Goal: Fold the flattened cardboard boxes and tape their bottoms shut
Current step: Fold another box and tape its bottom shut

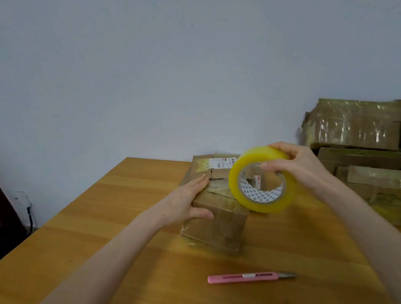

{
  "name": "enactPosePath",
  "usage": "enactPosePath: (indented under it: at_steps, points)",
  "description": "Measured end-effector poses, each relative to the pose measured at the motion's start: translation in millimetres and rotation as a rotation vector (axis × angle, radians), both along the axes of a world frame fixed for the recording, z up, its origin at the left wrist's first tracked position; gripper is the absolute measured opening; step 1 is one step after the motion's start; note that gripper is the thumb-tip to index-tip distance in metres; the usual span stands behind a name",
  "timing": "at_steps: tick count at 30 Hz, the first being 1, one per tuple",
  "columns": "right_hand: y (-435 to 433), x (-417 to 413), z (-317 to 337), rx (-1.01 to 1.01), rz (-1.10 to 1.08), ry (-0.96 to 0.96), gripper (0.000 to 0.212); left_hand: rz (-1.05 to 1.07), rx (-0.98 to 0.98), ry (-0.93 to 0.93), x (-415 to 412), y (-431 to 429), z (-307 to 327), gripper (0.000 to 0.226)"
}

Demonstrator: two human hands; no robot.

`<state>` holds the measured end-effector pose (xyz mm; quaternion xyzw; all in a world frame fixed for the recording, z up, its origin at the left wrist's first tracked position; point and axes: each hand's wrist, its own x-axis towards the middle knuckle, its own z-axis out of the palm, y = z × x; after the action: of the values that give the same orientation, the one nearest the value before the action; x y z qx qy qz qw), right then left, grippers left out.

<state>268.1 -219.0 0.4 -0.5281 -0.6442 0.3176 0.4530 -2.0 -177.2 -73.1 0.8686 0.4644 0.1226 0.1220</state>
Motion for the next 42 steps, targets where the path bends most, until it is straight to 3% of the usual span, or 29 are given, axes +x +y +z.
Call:
enactPosePath:
  at_steps: [3,6,8,13,18,21,25,29,32,34,36,39,42]
  points:
    - [-9,13,0,-0.022,0.001,-0.064,0.037,-0.001,0.004,0.002,-2,-6,1,0.101]
    - [-18,22,-5,-0.087,0.008,-0.243,0.044,0.034,0.027,-0.066,-13,-17,-2,0.107]
    - [-21,25,-20,-0.147,0.024,-0.236,0.043,0.041,0.036,-0.091,-16,-22,-5,0.107]
    - [-21,27,-55,-0.184,0.044,-0.223,0.048,0.028,0.04,-0.063,-16,-23,-7,0.073]
    - [-16,25,-66,-0.223,0.092,-0.276,0.054,0.057,0.012,-0.079,-15,-28,-5,0.069]
    - [-10,19,-76,-0.254,0.13,-0.328,0.062,0.147,-0.039,-0.212,-9,-36,-3,0.065]
    - [-10,15,-75,-0.25,0.115,-0.307,0.06,0.43,-0.087,-0.606,12,-40,-14,0.053]
    - [-13,12,-80,-0.248,0.131,-0.206,0.058,0.365,-0.152,-0.755,8,-37,-12,0.044]
    - [-17,4,-85,-0.21,0.118,-0.12,0.054,0.361,-0.014,-0.565,-1,-33,-11,0.04]
    - [-18,1,-89,-0.183,0.1,-0.123,0.054,0.367,0.218,-0.163,-1,-31,-5,0.045]
    - [-19,1,-91,-0.173,0.091,-0.149,0.057,0.211,0.374,0.121,14,-34,8,0.062]
    - [-20,4,-90,-0.191,0.107,-0.14,0.061,0.063,0.26,0.321,53,-49,11,0.08]
    - [-31,12,-97,-0.217,0.096,-0.047,0.06,0.14,0.325,0.403,63,-48,-6,0.068]
